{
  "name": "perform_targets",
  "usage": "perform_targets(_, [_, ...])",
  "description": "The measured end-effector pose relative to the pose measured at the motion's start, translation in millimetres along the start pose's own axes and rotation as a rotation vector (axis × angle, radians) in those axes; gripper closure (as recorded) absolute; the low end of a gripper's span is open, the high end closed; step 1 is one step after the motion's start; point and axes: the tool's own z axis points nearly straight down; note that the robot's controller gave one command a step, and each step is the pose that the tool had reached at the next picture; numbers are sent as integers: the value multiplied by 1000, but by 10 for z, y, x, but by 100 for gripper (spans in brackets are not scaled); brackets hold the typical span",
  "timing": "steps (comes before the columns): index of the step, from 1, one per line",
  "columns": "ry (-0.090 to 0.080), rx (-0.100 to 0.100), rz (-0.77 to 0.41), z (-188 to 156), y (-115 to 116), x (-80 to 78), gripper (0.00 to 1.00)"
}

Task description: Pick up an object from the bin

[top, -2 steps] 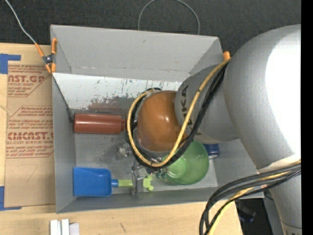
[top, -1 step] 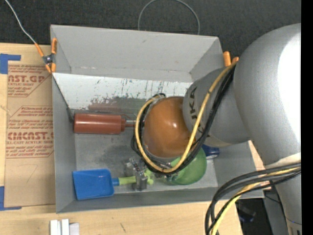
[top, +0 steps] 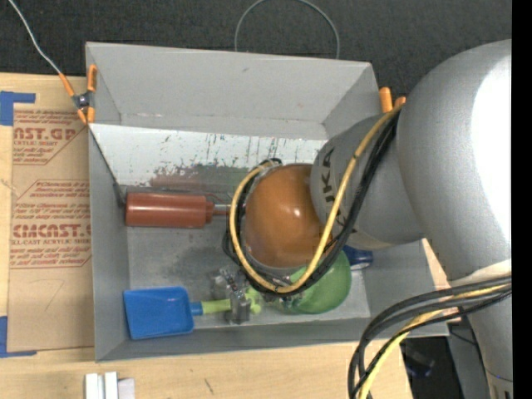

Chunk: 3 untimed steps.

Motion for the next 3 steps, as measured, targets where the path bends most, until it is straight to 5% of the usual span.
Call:
perform_targets(1, [1, -1, -13, -888, 19, -82, 100])
perform_targets(2, [-1, -1, -1, -642, -50, -24, 0])
perform_targets(3, [0, -2, 1, -617, -60, -15, 0])
